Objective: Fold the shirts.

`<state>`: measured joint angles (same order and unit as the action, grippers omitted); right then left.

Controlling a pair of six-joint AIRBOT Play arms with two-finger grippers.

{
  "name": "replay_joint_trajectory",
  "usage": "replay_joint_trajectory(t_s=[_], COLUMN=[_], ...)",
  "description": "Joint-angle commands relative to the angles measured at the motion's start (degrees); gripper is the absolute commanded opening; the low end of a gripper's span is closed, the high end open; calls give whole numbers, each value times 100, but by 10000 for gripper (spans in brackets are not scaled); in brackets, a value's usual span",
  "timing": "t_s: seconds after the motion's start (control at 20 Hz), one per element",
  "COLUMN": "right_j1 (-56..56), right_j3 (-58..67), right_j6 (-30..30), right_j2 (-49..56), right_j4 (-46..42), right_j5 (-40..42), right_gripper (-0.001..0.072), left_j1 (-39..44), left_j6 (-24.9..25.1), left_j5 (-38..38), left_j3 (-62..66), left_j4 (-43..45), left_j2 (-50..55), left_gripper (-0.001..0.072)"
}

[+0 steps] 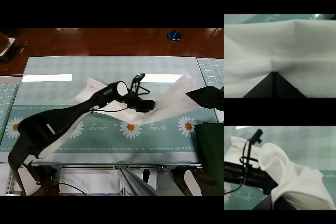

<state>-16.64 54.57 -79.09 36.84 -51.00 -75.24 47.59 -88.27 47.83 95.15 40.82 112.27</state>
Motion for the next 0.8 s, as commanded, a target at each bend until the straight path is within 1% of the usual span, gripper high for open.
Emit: replay_joint_trajectory(t_s=[0.0, 0.05, 0.15, 0.25, 0.3, 0.4, 0.5, 0.6, 0.65, 0.75], right_j1=[-2, -2, -2, 39, 219, 951, 1941, 2767, 3084, 3558], right_j3=[-4, -4, -4, 2, 7, 48, 273, 837, 1233, 2065], right_j6=[28, 24, 2, 4, 4, -24, -96, -129, -173, -229], right_j2=[-33, -33, -33, 13, 90, 442, 1056, 1941, 2470, 3501], right_j4=[125, 127, 197, 514, 658, 772, 758, 756, 761, 765], right_j5=[61, 55, 70, 142, 249, 605, 1222, 1814, 2015, 2146], right_gripper=[14, 14, 14, 14, 14, 14, 14, 15, 15, 15], left_j1=[245, 127, -378, -1123, -1541, -2306, -2927, -3366, -3523, -3731], left_j6=[-52, -50, -2, -52, -221, -313, -289, -245, -247, -247], left_j5=[96, 210, 472, 811, 973, 1060, 1054, 977, 927, 807], left_j3=[164, 214, 275, 273, 227, -85, -660, -1458, -1950, -2929], left_j4=[-251, -249, -155, 367, 754, 1344, 1759, 2260, 2496, 2734], left_j2=[243, 203, -42, -527, -861, -1709, -2761, -3921, -4535, -5624], left_gripper=[17, 17, 17, 17, 17, 17, 17, 17, 17, 17])
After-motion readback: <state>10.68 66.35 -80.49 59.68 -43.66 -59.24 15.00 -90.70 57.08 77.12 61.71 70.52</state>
